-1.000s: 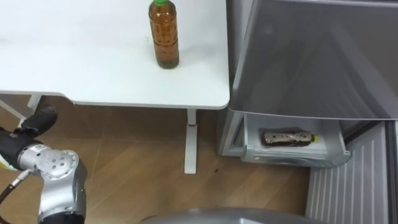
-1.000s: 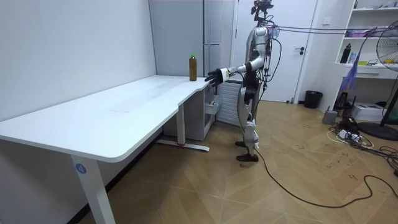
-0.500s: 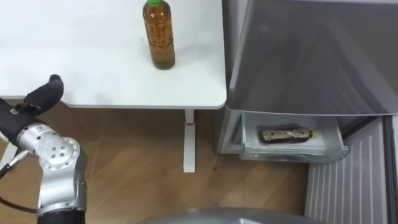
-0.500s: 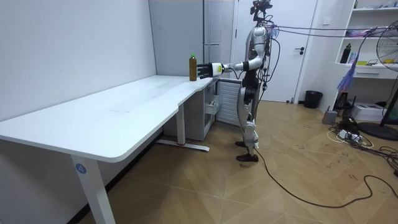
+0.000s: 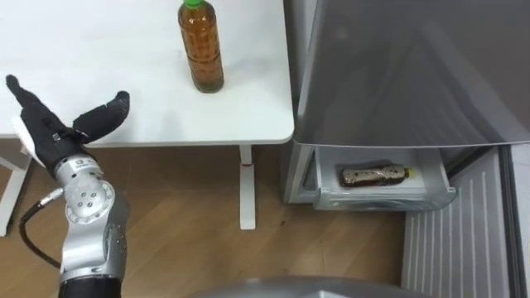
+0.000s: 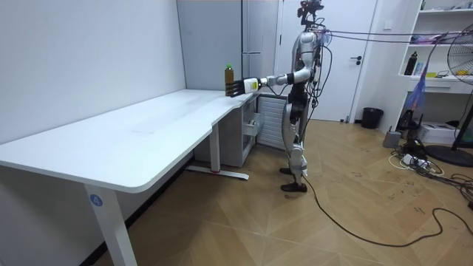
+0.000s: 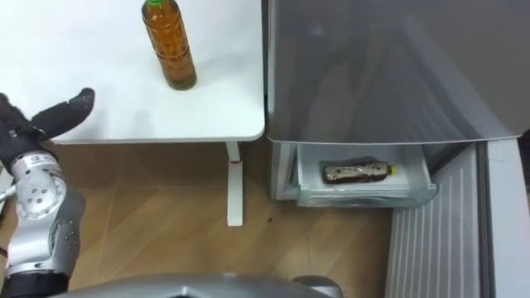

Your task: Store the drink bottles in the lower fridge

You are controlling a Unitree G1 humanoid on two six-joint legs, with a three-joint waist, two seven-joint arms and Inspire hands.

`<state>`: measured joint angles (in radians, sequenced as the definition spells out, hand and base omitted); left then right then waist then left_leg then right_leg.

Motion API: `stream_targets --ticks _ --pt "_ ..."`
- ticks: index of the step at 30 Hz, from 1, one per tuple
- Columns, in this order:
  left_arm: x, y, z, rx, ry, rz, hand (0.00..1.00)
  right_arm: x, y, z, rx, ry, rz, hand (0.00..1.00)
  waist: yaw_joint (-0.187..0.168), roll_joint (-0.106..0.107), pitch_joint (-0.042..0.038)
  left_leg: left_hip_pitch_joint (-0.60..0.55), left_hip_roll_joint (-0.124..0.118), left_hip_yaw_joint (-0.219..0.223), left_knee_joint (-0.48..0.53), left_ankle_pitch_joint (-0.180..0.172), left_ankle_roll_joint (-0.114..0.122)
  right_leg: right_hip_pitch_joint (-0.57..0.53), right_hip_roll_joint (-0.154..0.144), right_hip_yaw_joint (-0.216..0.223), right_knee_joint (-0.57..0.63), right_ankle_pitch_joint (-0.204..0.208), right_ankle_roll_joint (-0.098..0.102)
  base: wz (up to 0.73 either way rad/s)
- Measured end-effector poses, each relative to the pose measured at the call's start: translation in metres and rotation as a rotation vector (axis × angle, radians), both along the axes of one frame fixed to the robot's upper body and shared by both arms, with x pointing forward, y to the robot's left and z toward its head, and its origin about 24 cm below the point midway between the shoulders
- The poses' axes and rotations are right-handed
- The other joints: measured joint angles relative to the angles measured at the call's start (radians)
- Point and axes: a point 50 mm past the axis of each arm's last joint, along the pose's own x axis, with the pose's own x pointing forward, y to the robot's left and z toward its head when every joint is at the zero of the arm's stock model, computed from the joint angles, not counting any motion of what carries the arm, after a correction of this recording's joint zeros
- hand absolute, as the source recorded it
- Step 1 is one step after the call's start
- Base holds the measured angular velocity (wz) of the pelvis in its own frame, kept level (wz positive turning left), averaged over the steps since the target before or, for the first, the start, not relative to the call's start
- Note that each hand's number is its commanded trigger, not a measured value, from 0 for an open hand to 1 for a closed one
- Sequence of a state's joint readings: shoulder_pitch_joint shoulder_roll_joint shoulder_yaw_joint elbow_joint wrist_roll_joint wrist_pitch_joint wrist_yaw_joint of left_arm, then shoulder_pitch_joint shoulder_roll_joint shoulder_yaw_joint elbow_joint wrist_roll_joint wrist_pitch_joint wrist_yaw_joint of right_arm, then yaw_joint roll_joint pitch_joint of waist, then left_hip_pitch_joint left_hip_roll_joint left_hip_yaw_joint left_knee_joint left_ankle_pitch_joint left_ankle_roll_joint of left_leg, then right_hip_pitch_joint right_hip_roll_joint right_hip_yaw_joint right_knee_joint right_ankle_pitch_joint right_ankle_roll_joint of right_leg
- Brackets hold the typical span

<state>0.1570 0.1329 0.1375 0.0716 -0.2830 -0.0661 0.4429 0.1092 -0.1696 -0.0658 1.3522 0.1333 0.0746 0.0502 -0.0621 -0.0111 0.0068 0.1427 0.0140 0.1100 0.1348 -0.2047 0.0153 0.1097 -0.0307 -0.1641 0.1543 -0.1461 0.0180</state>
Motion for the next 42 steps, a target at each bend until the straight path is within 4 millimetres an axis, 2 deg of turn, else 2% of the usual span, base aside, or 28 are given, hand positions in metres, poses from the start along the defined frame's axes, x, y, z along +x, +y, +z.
stream_targets --ticks 6,13,28,32,42 --pt "0.005 -0.006 0.0 -0.03 -0.018 -0.1 0.0 0.001 0.0 0.0 0.018 -0.014 0.009 0.0 -0.018 0.001 0.0004 -0.008 0.0 0.001 0.0 0.0 0.0 -0.008 0.0 0.001 0.0 0.0 0.0 0.0" --pt "0.014 -0.014 0.003 -0.096 -0.053 -0.174 0.0 0.004 -0.003 0.001 0.014 -0.022 0.0 0.0 -0.018 0.014 0.0078 0.001 0.004 0.022 -0.006 -0.001 -0.001 -0.011 0.006 0.025 0.001 0.0 0.0 -0.08" --pt "0.029 -0.021 0.004 -0.164 -0.038 -0.247 0.0 -0.005 -0.002 0.001 0.016 0.015 -0.017 0.0 -0.027 0.017 0.0055 0.009 0.01 0.028 -0.004 -0.004 -0.006 -0.013 0.013 0.031 0.002 0.001 -0.001 -0.01" --pt "0.037 -0.023 0.008 -0.195 -0.047 -0.26 0.0 -0.006 -0.003 0.001 0.008 0.028 -0.021 0.0 -0.03 0.02 0.0019 0.009 0.01 0.028 -0.003 -0.004 -0.006 -0.015 0.014 0.031 0.006 0.001 -0.001 0.0" --pt "0.054 -0.024 0.024 -0.17 -0.085 -0.288 0.0 -0.01 -0.004 0.001 0.003 0.058 -0.036 0.0 -0.048 0.024 0.0007 0.022 0.012 0.044 0.0 -0.007 -0.006 -0.01 0.017 0.053 0.016 0.002 -0.003 -0.06"
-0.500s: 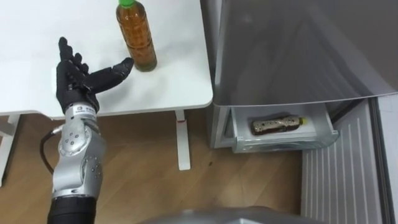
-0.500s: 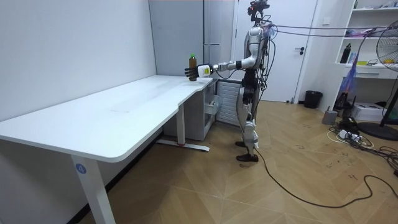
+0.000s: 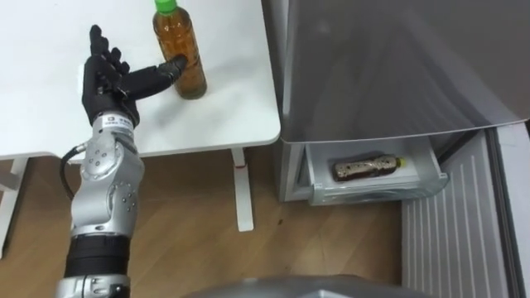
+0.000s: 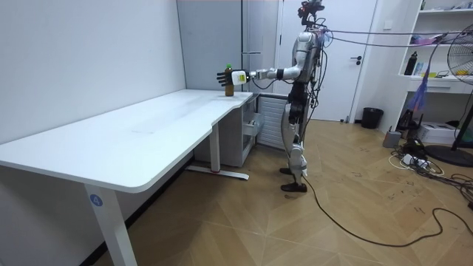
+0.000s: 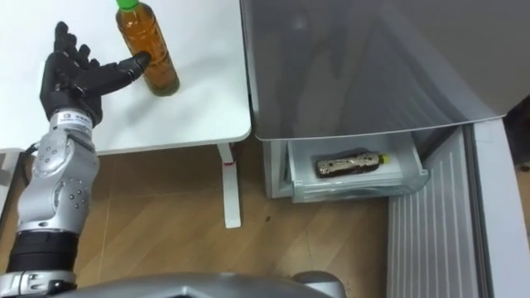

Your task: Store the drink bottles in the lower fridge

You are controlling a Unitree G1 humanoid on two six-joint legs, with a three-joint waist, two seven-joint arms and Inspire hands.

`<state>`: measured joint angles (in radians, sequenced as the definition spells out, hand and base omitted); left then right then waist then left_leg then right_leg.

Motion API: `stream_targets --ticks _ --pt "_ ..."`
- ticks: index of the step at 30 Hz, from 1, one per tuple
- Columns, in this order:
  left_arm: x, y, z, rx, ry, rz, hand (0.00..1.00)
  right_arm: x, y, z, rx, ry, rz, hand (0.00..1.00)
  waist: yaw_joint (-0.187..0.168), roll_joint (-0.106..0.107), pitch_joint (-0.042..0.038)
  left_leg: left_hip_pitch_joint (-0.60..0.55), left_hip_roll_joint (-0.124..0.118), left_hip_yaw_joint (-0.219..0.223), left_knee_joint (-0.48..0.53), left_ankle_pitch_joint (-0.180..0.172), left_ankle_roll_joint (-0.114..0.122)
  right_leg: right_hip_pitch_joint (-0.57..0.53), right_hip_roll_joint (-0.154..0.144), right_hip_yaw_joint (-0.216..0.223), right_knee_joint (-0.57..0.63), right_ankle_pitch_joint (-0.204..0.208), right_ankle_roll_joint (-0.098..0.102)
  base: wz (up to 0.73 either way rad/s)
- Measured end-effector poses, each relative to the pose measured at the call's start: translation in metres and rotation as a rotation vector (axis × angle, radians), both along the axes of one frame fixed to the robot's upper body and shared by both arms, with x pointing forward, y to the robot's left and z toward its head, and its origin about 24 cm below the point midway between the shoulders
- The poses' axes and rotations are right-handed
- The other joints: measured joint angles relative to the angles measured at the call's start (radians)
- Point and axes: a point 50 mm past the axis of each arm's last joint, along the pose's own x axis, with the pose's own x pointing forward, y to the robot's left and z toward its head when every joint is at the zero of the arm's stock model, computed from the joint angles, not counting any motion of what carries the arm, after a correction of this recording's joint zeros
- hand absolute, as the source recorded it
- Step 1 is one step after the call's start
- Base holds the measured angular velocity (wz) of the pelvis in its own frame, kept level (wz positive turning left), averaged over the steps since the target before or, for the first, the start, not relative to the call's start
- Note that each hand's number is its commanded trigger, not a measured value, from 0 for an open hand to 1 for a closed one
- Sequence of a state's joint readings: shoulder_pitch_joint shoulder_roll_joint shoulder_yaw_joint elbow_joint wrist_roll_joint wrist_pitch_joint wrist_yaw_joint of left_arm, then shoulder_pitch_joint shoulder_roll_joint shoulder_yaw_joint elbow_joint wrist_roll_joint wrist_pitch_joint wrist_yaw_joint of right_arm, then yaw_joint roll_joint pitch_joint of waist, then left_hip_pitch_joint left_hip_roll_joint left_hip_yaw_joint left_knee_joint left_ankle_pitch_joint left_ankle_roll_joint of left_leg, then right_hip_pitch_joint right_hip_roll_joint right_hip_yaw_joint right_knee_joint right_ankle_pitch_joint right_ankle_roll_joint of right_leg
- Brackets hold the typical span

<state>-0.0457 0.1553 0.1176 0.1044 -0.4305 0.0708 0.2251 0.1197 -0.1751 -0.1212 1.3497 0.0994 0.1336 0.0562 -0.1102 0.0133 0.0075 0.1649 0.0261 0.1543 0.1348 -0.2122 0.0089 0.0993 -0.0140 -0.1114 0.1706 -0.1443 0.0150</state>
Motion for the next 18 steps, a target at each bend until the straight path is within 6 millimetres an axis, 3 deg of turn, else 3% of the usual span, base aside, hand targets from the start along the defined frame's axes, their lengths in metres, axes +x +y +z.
stream_targets --ticks 7,18 --pt "0.003 0.001 0.002 0.008 0.01 -0.009 0.0 -0.013 -0.001 0.001 -0.012 0.068 0.031 0.0 -0.015 0.008 -0.0045 -0.003 0.0 0.011 0.0 0.0 0.0 -0.013 0.004 0.028 0.002 0.001 -0.001 -0.07" --pt "0.003 0.003 0.003 0.023 0.019 -0.015 0.0 -0.013 -0.004 0.002 -0.017 0.074 0.034 0.0 -0.035 0.014 -0.0008 0.002 0.0 0.023 -0.005 -0.001 0.001 -0.015 0.004 0.031 0.001 0.0 -0.002 -0.02"
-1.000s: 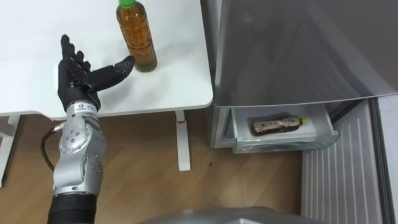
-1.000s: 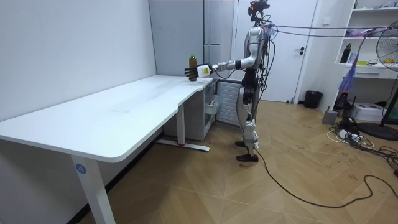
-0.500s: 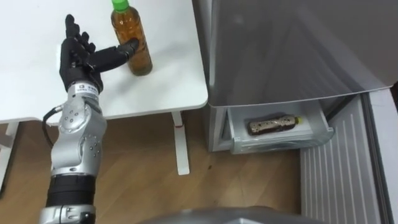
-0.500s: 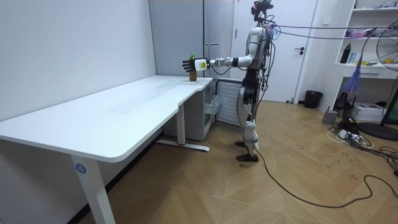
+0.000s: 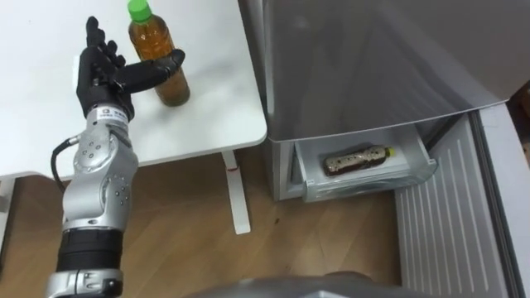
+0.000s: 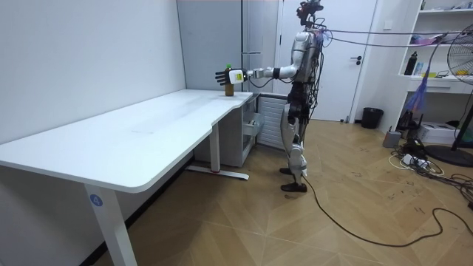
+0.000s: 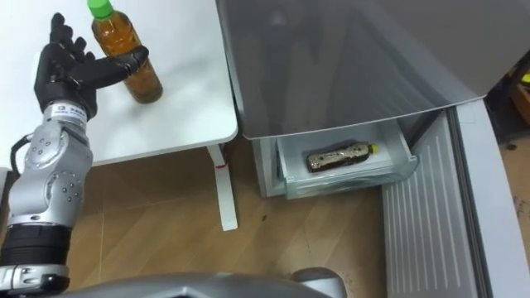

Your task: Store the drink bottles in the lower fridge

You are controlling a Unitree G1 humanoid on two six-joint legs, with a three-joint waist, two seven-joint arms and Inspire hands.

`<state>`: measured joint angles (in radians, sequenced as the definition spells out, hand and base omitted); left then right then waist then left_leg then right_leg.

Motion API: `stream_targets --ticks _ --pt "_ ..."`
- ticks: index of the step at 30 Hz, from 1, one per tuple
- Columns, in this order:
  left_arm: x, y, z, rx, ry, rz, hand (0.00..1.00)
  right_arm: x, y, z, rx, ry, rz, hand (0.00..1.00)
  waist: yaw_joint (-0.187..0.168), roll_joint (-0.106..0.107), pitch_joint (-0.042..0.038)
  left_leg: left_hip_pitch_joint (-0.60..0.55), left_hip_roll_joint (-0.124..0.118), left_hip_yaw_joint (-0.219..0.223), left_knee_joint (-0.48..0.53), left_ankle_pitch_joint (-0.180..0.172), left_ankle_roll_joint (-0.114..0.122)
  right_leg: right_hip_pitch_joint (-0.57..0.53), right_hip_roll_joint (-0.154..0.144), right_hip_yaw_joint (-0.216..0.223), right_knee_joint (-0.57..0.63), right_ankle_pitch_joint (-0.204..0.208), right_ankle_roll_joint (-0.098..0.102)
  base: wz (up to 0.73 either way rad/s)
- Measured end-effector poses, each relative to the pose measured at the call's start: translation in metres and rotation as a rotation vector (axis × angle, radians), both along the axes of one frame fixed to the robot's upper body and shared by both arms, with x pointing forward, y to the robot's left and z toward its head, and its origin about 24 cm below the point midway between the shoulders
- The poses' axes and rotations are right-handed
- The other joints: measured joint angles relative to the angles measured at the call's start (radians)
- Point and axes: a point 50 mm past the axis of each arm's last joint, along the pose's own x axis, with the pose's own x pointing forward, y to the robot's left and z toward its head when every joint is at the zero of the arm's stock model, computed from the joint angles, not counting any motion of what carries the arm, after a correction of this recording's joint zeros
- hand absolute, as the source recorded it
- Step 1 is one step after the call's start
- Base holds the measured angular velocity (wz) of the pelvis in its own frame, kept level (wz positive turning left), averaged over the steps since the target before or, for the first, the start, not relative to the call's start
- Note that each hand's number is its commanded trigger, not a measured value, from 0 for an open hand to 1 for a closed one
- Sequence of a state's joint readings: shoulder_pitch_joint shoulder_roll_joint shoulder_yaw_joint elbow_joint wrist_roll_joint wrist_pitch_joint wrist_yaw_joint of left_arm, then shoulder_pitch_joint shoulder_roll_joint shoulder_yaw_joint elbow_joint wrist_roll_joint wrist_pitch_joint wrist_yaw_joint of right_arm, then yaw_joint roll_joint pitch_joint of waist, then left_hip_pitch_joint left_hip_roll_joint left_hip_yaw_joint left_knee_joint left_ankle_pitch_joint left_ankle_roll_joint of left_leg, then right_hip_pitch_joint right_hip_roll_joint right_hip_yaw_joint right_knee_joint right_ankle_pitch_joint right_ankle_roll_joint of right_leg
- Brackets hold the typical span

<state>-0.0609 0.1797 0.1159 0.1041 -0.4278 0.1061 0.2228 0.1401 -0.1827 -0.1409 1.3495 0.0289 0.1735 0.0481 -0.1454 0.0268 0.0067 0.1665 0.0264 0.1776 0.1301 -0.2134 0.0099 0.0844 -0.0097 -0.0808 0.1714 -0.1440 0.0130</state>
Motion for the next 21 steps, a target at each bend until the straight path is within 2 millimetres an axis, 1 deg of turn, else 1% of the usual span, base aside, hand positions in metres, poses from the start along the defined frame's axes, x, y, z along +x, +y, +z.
stream_targets --ticks 5,8,12,21 --pt "0.0 -0.001 -0.001 0.007 0.012 -0.019 0.0 0.0 -0.002 0.001 -0.007 0.005 0.014 0.0 -0.001 -0.001 0.0029 0.0 0.0 0.0 -0.001 0.0 0.0 0.0 0.0 0.001 0.0 0.0 0.0 0.0" --pt "0.0 -0.001 -0.002 0.007 0.018 -0.025 0.0 0.0 -0.003 0.001 -0.009 0.011 0.033 0.0 -0.008 -0.001 0.0054 -0.002 0.0 0.0 -0.001 0.0 0.0 -0.001 0.001 0.001 0.0 0.0 0.0 0.0" --pt "0.0 -0.001 -0.002 0.028 0.022 -0.036 0.0 0.0 -0.003 0.001 -0.009 0.012 0.033 0.0 -0.014 -0.001 0.0052 -0.004 0.001 0.002 -0.001 0.0 0.0 -0.002 0.001 0.001 0.001 0.0 0.0 0.0" --pt "-0.002 0.003 -0.014 0.026 0.077 -0.052 0.0 0.002 -0.003 0.001 -0.009 0.006 0.032 0.0 -0.017 0.001 0.0041 0.001 0.002 0.01 0.0 -0.001 0.0 -0.003 0.001 0.002 0.004 0.001 -0.001 0.0"
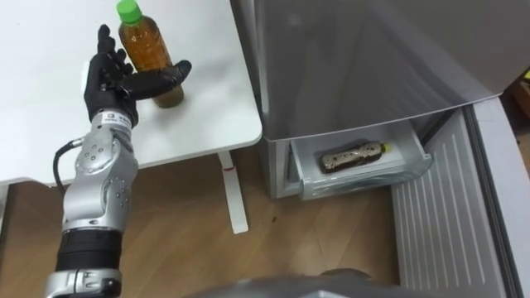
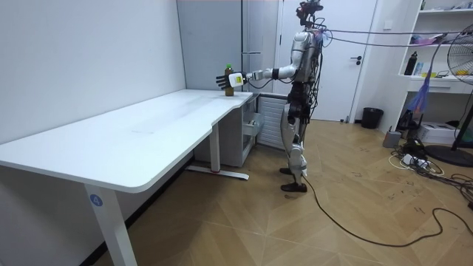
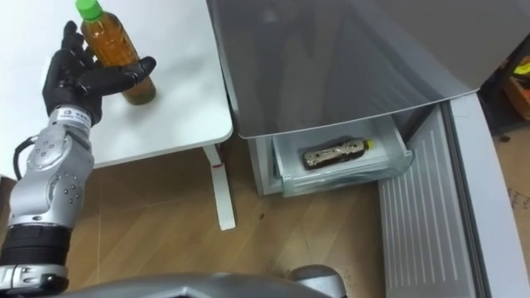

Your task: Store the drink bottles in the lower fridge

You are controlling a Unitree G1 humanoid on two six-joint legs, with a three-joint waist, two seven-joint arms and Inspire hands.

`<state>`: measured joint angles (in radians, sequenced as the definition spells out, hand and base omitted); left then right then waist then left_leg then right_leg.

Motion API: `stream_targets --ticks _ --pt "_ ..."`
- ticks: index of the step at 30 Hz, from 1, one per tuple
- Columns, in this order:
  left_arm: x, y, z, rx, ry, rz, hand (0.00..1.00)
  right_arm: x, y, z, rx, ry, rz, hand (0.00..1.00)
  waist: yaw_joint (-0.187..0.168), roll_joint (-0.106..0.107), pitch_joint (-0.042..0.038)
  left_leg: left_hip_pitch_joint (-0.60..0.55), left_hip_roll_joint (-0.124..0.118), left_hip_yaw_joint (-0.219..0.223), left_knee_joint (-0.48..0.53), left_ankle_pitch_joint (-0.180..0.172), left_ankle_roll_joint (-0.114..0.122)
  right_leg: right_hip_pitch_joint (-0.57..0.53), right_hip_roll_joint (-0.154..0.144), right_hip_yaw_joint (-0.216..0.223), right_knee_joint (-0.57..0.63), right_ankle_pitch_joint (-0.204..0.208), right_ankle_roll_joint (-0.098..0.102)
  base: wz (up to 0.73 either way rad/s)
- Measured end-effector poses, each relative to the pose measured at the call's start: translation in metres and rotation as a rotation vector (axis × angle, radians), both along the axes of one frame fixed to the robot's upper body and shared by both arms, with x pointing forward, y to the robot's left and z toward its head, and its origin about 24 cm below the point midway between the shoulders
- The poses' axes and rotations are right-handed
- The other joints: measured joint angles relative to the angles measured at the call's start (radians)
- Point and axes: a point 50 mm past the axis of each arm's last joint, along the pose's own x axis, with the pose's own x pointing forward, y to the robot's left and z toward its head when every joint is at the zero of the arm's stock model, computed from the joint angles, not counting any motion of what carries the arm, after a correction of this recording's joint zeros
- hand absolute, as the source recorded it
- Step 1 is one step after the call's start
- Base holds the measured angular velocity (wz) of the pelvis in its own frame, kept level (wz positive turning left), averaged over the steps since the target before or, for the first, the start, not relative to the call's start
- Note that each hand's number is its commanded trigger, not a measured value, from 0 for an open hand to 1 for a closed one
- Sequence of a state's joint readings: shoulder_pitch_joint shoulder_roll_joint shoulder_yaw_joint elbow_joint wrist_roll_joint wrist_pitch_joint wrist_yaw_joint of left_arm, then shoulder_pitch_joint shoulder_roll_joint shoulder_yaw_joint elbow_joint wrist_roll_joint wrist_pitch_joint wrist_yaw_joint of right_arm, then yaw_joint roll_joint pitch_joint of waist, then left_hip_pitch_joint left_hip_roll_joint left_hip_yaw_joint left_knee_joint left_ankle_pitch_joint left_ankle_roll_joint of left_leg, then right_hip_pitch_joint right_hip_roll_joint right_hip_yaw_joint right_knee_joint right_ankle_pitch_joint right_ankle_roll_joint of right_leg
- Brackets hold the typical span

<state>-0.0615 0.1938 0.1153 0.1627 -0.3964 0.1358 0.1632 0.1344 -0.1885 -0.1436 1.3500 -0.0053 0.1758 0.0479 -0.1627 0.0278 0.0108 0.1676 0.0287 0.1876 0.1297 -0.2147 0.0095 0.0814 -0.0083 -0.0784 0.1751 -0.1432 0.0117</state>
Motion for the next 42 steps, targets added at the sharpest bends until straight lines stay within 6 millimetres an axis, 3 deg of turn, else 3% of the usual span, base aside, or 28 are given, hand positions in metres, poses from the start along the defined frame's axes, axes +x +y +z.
stream_targets --ticks 6,14,19,21,28,31,36,37,38,39,40,42 --pt "0.003 0.002 -0.004 0.001 0.023 -0.012 0.0 -0.001 0.0 0.0 0.0 0.0 -0.009 0.0 0.0 0.013 -0.0042 0.001 0.0 -0.001 0.0 -0.001 0.0 0.001 0.0 0.0 0.003 0.0 0.0 0.0" --pt "0.02 0.004 0.009 0.033 -0.009 -0.023 0.0 -0.003 -0.003 0.001 0.008 0.001 -0.018 0.0 0.002 0.033 0.0012 0.002 0.001 0.008 0.002 -0.001 0.0 -0.015 0.002 0.012 0.015 0.0 0.0 -0.05" --pt "0.023 0.008 0.007 0.039 0.01 -0.022 0.0 -0.004 -0.004 0.002 0.005 0.007 -0.004 0.0 0.0 0.041 0.0022 0.001 0.007 0.025 0.004 -0.008 -0.005 -0.02 0.011 0.029 0.012 -0.003 -0.007 -0.11" --pt "0.023 0.011 0.007 0.05 0.017 -0.019 0.0 -0.003 -0.005 0.002 0.003 0.011 0.014 0.0 0.0 0.049 -0.0041 0.0 0.01 0.03 0.004 -0.008 -0.006 -0.029 0.014 0.036 0.012 -0.004 -0.008 -0.1" --pt "0.026 0.016 0.012 0.044 0.0 -0.008 0.0 -0.001 -0.005 0.002 0.011 0.018 0.058 0.0 0.001 0.034 -0.0003 0.001 0.01 0.034 0.006 -0.008 -0.007 -0.031 0.017 0.053 0.012 -0.008 -0.01 -0.06" --pt "0.028 0.018 0.016 0.043 -0.011 -0.004 0.0 -0.003 -0.006 0.002 0.007 0.021 0.052 0.0 0.002 0.021 -0.0034 0.002 0.01 0.036 0.007 -0.008 -0.007 -0.031 0.018 0.058 0.009 -0.009 -0.01 -0.01" --pt "0.028 0.018 0.014 0.04 0.01 -0.007 0.0 -0.003 -0.006 0.002 0.007 0.036 0.065 0.0 0.002 0.024 -0.0071 0.002 0.01 0.037 0.007 -0.008 -0.007 -0.031 0.018 0.057 0.009 -0.009 -0.01 -0.02" --pt "0.028 0.017 0.014 0.039 0.015 -0.008 0.05 -0.004 -0.006 0.002 0.007 0.043 0.066 0.0 0.002 0.026 -0.0076 0.003 0.01 0.037 0.007 -0.008 -0.007 -0.031 0.018 0.058 0.009 -0.009 -0.01 0.0" --pt "0.028 0.017 0.014 0.039 0.019 -0.009 0.59 -0.004 -0.006 0.002 0.007 0.045 0.069 0.0 0.002 0.026 -0.0078 0.003 0.01 0.037 0.007 -0.008 -0.007 -0.031 0.018 0.058 0.009 -0.009 -0.011 0.0" --pt "0.028 0.017 0.013 0.037 0.023 -0.009 0.94 -0.004 -0.006 0.002 0.007 0.047 0.072 0.0 0.002 0.028 -0.0078 0.003 0.01 0.037 0.007 -0.008 -0.007 -0.031 0.019 0.061 0.01 -0.009 -0.011 0.0" --pt "0.028 0.017 0.013 0.037 0.025 -0.01 1.0 -0.003 -0.006 0.002 0.007 0.046 0.074 0.0 0.002 0.029 -0.0075 0.003 0.01 0.038 0.007 -0.008 -0.007 -0.031 0.019 0.063 0.01 -0.009 -0.011 0.0" --pt "0.028 0.017 0.013 0.037 0.026 -0.011 1.0 -0.002 -0.006 0.002 0.006 0.043 0.074 0.0 0.002 0.029 -0.0074 0.004 0.01 0.039 0.007 -0.008 -0.007 -0.031 0.019 0.064 0.01 -0.01 -0.011 0.0"
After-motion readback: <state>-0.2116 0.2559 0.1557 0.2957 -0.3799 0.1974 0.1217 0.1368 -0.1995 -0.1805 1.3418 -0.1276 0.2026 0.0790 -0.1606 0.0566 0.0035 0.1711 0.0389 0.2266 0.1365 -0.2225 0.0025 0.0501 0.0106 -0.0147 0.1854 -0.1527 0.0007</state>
